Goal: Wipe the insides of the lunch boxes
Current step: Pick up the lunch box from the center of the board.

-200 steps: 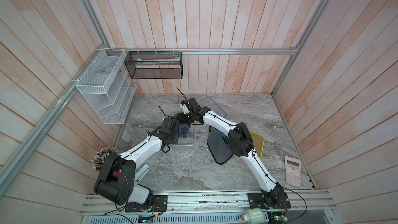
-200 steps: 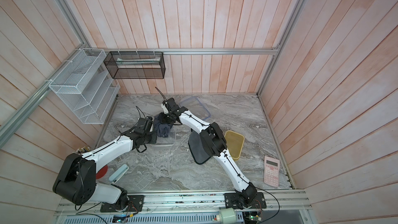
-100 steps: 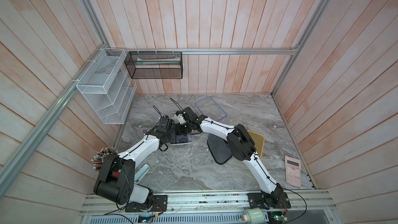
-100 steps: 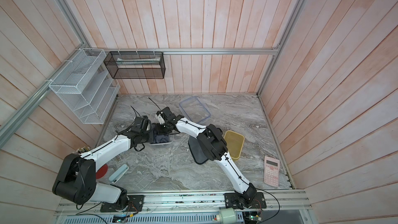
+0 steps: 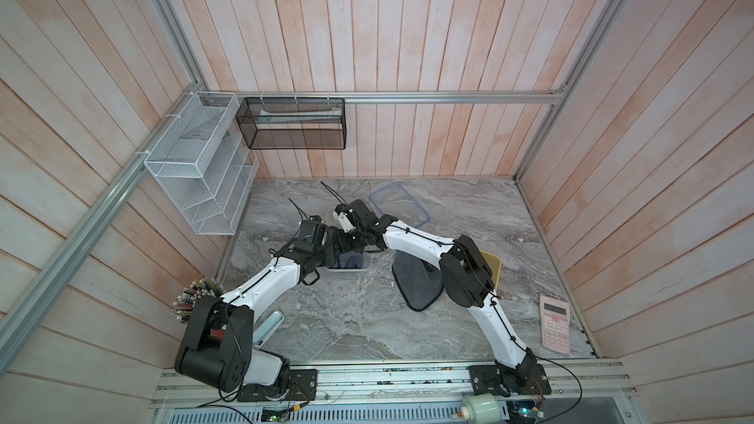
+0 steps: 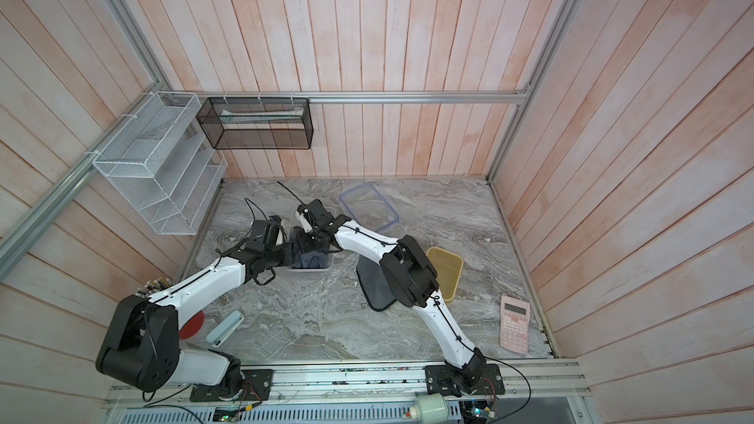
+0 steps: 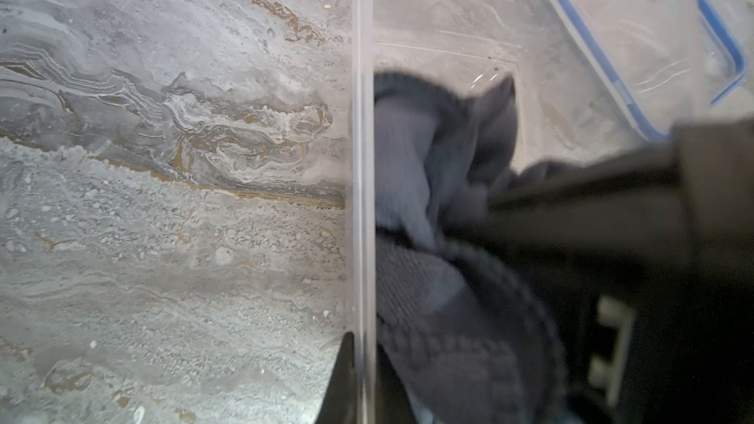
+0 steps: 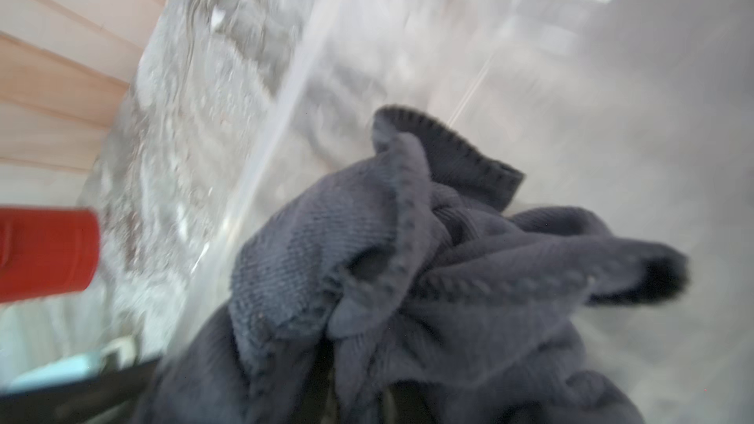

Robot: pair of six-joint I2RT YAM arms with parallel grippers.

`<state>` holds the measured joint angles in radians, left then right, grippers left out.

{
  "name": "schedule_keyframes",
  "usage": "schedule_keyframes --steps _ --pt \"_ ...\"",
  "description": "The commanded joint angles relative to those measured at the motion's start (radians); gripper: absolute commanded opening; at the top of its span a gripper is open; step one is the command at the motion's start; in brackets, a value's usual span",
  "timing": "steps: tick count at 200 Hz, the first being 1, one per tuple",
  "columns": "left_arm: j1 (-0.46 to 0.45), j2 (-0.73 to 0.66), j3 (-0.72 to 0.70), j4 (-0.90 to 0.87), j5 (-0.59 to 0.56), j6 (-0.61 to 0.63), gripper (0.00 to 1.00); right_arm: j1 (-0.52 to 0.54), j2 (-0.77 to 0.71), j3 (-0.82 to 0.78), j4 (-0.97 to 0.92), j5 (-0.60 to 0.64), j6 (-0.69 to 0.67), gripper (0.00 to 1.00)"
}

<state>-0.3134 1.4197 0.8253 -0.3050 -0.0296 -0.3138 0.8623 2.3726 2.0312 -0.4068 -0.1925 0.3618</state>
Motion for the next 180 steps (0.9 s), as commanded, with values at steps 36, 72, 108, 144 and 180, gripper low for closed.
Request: schedule_keyframes --steps 36,72,108,144,180 --pt "-0.012 -0.025 -0.021 -0.002 0.115 0.055 0.01 -0.020 0.142 0.229 0.023 0.320 -0.266 0.00" --pt "-0.014 -0.033 -0.030 -0.025 0.117 0.073 0.01 -0.019 0.189 0.244 0.064 0.426 -0.325 0.00" --pt "-0.014 -0.039 -0.034 -0.049 0.091 0.088 0.01 -0.023 0.214 0.268 0.077 0.576 -0.402 0.00" --pt "-0.005 -0.032 -0.029 -0.083 0.018 0.051 0.01 -0.040 0.238 0.300 -0.002 0.720 -0.456 0.00" --pt "-0.001 -0.015 -0.001 -0.102 -0.028 0.035 0.01 -0.051 0.235 0.305 -0.096 0.800 -0.503 0.00"
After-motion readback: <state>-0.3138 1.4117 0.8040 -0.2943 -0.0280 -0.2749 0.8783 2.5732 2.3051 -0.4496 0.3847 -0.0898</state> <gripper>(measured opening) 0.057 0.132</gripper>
